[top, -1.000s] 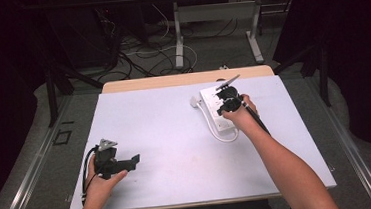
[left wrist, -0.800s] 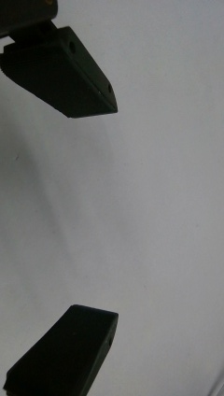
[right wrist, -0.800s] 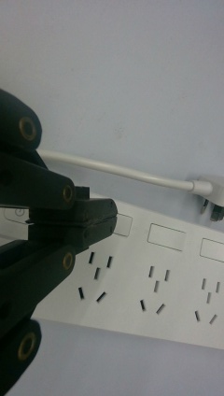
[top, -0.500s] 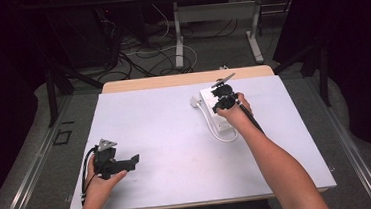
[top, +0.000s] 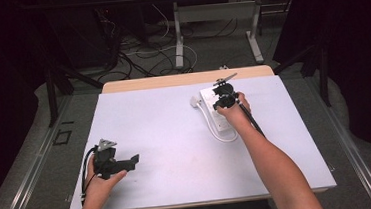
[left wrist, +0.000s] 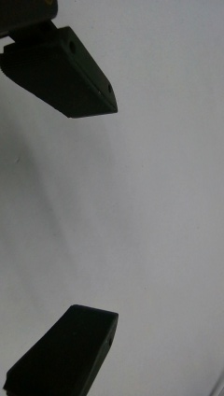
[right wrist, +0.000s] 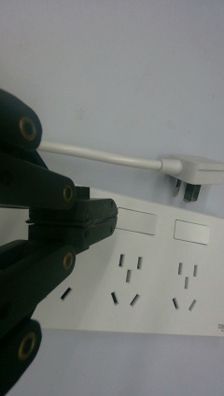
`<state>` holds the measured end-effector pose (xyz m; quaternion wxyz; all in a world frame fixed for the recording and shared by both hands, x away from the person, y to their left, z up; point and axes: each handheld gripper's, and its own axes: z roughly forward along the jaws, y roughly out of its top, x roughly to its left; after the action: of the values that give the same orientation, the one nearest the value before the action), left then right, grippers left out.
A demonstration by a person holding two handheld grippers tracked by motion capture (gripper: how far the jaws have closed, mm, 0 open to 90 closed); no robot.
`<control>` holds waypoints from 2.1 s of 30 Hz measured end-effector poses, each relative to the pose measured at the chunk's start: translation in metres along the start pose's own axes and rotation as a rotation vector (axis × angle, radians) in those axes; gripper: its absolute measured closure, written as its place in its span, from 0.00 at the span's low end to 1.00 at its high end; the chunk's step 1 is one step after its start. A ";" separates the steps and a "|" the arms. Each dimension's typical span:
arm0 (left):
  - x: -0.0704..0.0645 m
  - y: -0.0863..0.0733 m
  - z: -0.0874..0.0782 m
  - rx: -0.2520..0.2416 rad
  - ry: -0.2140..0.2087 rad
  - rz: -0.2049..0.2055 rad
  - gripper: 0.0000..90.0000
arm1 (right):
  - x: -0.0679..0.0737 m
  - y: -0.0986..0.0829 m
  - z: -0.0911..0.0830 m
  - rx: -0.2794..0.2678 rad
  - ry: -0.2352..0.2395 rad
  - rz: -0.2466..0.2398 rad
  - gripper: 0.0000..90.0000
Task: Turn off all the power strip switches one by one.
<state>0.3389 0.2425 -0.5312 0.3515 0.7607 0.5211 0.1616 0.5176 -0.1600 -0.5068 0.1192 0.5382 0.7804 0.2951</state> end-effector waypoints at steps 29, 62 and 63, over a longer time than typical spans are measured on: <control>0.000 -0.001 0.001 -0.022 0.006 -0.002 0.03 | -0.001 -0.002 0.012 0.007 -0.031 -0.031 1.00; 0.000 -0.001 0.000 -0.005 0.003 0.005 0.03 | 0.004 -0.009 0.016 -0.042 -0.077 -0.063 1.00; 0.000 -0.001 0.000 -0.005 0.003 0.005 0.03 | 0.004 -0.009 0.016 -0.046 -0.070 -0.062 1.00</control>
<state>0.3386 0.2428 -0.5319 0.3523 0.7611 0.5191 0.1648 0.5173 -0.1529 -0.5240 0.1680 0.5210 0.7851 0.2899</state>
